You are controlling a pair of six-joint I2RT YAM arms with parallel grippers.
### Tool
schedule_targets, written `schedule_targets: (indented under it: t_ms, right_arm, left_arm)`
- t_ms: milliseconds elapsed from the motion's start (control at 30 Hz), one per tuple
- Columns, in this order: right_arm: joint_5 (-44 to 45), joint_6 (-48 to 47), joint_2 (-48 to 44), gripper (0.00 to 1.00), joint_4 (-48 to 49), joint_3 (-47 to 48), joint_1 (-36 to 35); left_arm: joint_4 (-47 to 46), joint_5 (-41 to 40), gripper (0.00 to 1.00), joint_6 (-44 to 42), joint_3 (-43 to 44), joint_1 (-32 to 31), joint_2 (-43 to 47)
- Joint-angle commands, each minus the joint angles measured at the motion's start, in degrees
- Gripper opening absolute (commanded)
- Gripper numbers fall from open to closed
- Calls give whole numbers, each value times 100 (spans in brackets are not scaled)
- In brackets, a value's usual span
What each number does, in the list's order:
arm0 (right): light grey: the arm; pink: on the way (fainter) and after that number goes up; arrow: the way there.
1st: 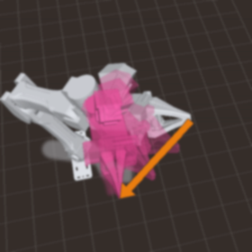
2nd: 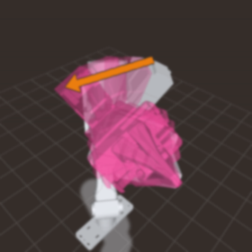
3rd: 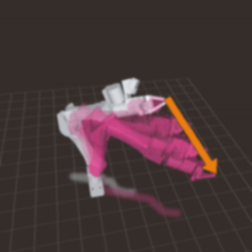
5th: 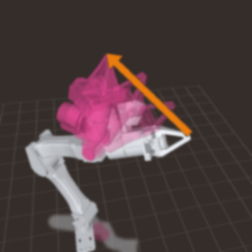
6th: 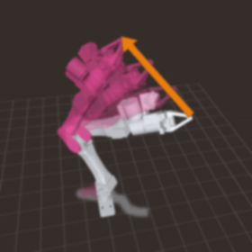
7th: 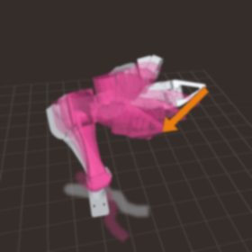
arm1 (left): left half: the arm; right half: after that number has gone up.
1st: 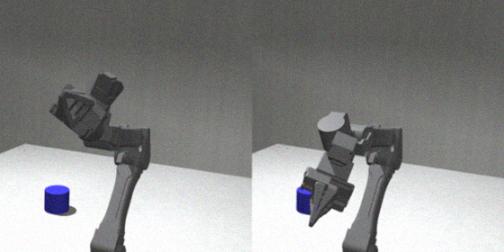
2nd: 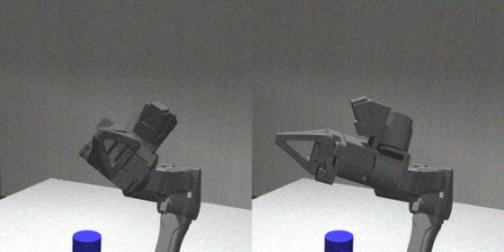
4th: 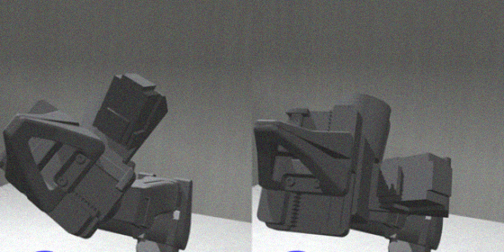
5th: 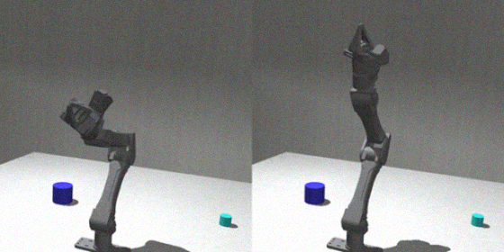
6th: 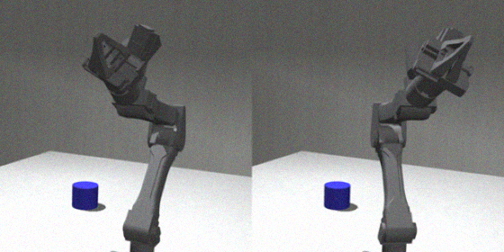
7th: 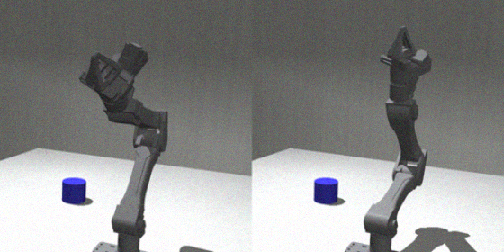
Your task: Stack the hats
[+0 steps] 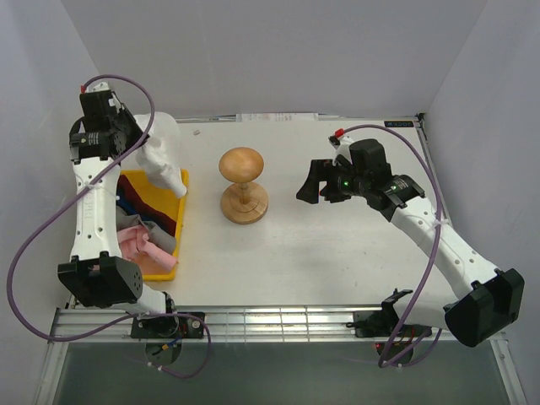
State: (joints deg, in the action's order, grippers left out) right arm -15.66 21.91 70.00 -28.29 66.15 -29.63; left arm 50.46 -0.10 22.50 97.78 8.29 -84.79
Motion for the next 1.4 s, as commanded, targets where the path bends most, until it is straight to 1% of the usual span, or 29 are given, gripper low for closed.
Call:
schedule_targets:
  t_ms: [0,133,233,267,367,633,767,1000,1100,1167,1200,1367]
  right_arm:
    - [-130,-11,84,91,166,302,27]
    - [-165,6,146,91,184,372,27]
    - [-183,32,163,91,193,407,18]
    - [-192,32,181,91,193,434,27]
    - [-174,33,190,91,193,460,18]
    - [-157,85,207,91,193,539,27]
    - [-174,120,199,91,201,548,18]
    - [-183,208,111,91,272,460,27]
    - [-183,235,67,91,289,408,27]
    - [-174,243,32,91,316,364,27]
    - [-174,243,23,91,316,346,27]
    - [-183,287,-56,91,333,311,27]
  left_arm:
    - [-290,756,0,17,338,23,455]
    - [-466,1326,0,131,532,23,578]
    - [-703,1713,0,263,523,32,683]
    - [-773,2063,0,290,514,32,692]
    - [-1046,2697,0,448,400,23,727]
    - [-1916,3788,0,1107,-65,6,833]
    - [-2267,4078,0,1344,-408,-47,885]
    - [-2848,4264,0,1626,-795,-503,912]
    - [-2883,4202,0,1661,-743,-705,859]
    - [-2875,4167,0,1643,-751,-733,807]
    - [-2875,4167,0,1643,-795,-976,780]
    - [-2831,4001,0,1512,-1015,-1295,675]
